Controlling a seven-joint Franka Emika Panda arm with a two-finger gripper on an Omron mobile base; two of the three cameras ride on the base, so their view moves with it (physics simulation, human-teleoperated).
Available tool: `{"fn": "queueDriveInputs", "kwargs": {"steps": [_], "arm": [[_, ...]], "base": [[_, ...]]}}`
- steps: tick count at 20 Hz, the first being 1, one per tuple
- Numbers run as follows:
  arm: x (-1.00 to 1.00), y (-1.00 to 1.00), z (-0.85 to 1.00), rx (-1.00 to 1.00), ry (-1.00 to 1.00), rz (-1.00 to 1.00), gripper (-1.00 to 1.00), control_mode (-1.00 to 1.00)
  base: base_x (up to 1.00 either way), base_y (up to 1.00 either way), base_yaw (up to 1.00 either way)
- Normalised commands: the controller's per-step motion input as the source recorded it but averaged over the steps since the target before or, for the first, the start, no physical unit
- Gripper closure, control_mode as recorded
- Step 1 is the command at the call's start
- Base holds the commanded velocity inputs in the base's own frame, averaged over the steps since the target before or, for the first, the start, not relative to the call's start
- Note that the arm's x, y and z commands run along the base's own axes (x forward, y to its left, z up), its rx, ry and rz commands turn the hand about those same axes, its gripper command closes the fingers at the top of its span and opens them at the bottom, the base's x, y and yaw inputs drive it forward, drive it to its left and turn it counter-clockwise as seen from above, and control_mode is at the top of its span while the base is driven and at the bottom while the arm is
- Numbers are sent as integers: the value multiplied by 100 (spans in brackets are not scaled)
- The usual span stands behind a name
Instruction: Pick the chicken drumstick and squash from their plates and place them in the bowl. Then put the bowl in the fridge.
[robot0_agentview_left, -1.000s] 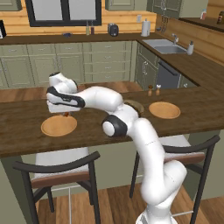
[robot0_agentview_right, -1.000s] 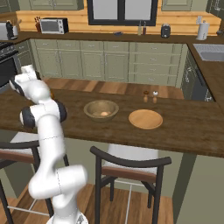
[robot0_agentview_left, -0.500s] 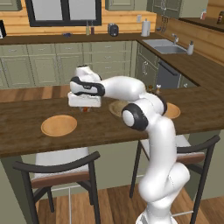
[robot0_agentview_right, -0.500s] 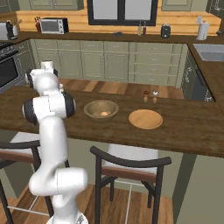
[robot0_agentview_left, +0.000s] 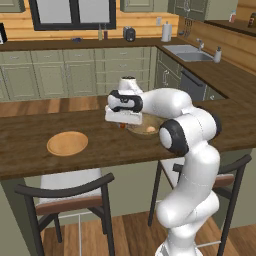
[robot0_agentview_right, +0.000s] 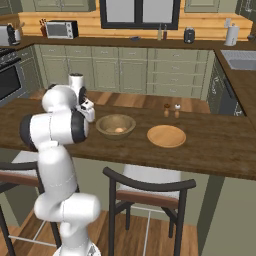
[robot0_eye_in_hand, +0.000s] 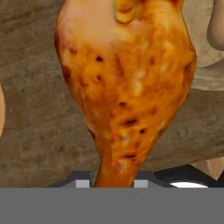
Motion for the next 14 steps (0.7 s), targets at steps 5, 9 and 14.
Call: {"fn": "queueDriveInputs", "kwargs": {"steps": [5, 9, 14], "arm": [[41, -99, 0, 2, 0, 6, 100, -100], [79, -92, 0, 2, 0, 6, 100, -100], [61, -60, -3, 0, 0, 7, 100, -100]], "base": [[0, 0, 0], [0, 0, 0], [0, 0, 0]]}}
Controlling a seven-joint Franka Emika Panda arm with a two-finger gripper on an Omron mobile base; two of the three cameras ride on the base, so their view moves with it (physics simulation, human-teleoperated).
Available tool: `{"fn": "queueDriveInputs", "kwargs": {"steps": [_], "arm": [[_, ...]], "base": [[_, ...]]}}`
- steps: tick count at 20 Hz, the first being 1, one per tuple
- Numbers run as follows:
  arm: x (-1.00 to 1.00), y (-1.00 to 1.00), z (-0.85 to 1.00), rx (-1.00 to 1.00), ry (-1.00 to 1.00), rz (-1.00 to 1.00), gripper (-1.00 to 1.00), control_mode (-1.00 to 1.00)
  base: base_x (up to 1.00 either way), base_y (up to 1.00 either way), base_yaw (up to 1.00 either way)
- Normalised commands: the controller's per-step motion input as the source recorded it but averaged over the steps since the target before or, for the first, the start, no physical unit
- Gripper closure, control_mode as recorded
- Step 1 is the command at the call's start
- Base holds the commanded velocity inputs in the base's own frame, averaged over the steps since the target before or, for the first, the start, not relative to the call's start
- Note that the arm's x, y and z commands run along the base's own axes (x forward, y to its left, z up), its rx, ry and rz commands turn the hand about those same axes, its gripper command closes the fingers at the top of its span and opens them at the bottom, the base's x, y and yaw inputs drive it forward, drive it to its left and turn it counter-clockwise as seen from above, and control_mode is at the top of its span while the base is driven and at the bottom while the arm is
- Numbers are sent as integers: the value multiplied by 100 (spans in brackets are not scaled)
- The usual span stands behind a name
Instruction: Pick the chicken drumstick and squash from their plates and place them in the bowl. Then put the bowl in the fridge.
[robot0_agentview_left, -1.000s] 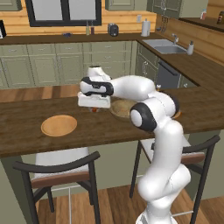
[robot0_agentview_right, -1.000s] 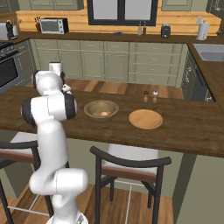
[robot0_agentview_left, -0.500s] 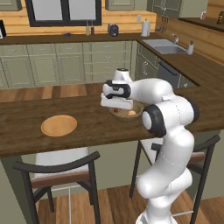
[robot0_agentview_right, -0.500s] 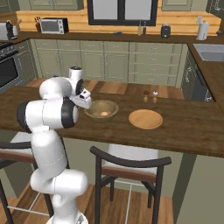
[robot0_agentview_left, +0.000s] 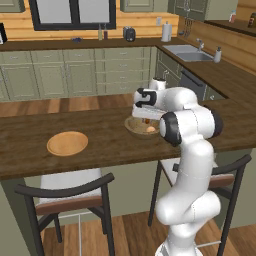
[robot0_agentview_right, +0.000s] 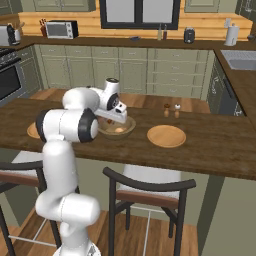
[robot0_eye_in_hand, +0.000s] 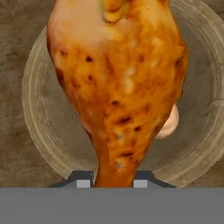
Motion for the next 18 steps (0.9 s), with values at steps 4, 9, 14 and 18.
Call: {"fn": "queueDriveInputs", "kwargs": {"steps": [4, 9, 14, 18], "arm": [[23, -9, -31, -2, 0, 7, 100, -100], [0, 4, -40, -4, 0, 3, 100, -100], [-1, 9, -17, -1, 0, 0, 100, -100], [0, 1, -8, 0, 0, 0, 100, -100]], "base": [[0, 0, 0], [0, 0, 0], [0, 0, 0], [0, 0, 0]]}}
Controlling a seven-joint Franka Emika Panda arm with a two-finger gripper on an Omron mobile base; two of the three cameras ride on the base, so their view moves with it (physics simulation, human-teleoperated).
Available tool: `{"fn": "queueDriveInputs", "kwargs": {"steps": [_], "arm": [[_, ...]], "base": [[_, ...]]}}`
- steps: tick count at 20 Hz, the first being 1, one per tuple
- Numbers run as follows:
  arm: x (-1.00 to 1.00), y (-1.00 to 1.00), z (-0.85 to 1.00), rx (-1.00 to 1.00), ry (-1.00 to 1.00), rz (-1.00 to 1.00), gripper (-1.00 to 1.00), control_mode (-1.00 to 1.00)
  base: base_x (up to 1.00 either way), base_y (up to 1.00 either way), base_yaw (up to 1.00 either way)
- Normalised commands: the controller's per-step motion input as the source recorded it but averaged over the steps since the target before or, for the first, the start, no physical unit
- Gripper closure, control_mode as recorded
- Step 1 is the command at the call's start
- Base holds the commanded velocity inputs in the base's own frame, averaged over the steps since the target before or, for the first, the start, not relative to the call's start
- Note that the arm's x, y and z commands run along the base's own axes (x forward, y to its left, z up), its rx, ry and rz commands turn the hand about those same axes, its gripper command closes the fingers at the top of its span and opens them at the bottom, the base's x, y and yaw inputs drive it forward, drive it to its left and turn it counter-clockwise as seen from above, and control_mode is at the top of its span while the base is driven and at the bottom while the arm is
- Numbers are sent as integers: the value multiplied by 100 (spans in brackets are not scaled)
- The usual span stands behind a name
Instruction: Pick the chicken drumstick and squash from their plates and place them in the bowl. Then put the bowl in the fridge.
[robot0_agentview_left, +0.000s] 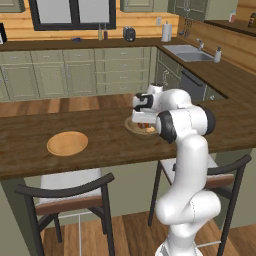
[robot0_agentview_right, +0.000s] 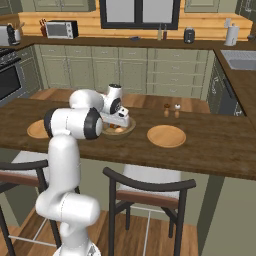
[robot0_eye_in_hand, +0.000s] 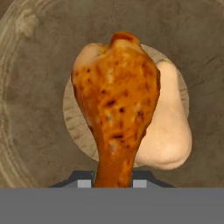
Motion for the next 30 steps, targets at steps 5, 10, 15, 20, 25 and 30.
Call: {"fn": "queueDriveInputs", "kwargs": {"steps": [5, 10, 15, 20, 25, 30], "arm": [[0, 0, -10, 0, 0, 0, 100, -100], [1, 0, -8, 0, 0, 0, 100, -100], [6, 0, -5, 0, 0, 0, -100, -100], [2, 0, 0, 0, 0, 0, -100, -100], [0, 0, 0, 0, 0, 0, -100, -100], [-14, -6, 33, 0, -4, 0, -100, -100]], "base": [[0, 0, 0], [0, 0, 0], [0, 0, 0], [0, 0, 0], [0, 0, 0], [0, 0, 0]]}}
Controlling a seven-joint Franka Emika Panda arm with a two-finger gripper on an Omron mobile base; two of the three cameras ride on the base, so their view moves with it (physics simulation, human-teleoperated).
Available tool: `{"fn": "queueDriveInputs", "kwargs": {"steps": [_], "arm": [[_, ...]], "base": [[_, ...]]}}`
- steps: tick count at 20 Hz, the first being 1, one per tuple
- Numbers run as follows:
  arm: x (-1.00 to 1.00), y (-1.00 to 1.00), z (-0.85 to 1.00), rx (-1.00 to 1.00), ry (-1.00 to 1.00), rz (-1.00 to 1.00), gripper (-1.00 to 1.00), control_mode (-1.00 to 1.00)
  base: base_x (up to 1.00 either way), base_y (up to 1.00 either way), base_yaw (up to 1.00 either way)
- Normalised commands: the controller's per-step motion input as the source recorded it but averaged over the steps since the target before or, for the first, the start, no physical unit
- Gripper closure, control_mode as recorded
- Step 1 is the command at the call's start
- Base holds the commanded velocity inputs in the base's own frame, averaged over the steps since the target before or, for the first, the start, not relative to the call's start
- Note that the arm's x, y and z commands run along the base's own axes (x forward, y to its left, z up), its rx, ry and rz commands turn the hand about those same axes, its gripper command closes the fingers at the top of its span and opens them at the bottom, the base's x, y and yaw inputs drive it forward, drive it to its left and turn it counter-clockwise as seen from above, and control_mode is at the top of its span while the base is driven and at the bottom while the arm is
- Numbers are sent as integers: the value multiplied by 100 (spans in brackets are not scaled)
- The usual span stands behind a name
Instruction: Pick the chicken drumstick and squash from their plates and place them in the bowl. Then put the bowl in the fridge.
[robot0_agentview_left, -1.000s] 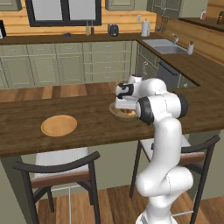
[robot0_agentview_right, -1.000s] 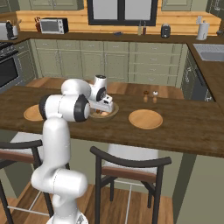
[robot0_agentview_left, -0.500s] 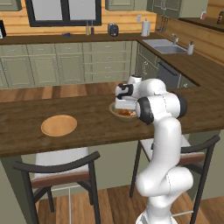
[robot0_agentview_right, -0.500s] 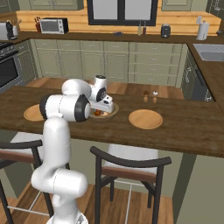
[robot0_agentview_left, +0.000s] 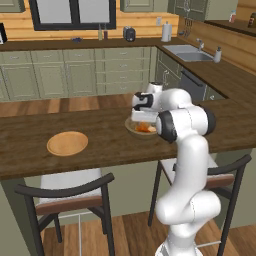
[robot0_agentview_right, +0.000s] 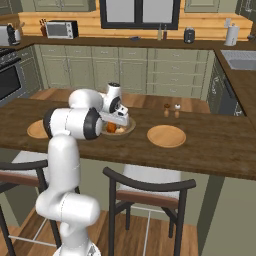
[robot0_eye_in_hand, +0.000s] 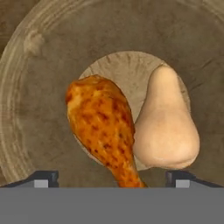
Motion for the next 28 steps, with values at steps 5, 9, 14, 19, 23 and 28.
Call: {"fn": "queueDriveInputs", "kwargs": {"steps": [5, 9, 14, 19, 23, 28], "arm": [[-54, -48, 46, 7, -3, -11, -100, -100], [-34, -89, -9, 13, -2, -16, -100, -100], [-1, -52, -32, 7, -8, -15, -100, -100], [13, -9, -17, 4, -5, -6, -100, -100], [23, 0, 0, 2, 0, -8, -100, -100], [27, 0, 0, 4, 0, -6, -100, -100]], "base": [[0, 0, 0], [0, 0, 0], [0, 0, 0], [0, 0, 0], [0, 0, 0], [0, 0, 0]]}}
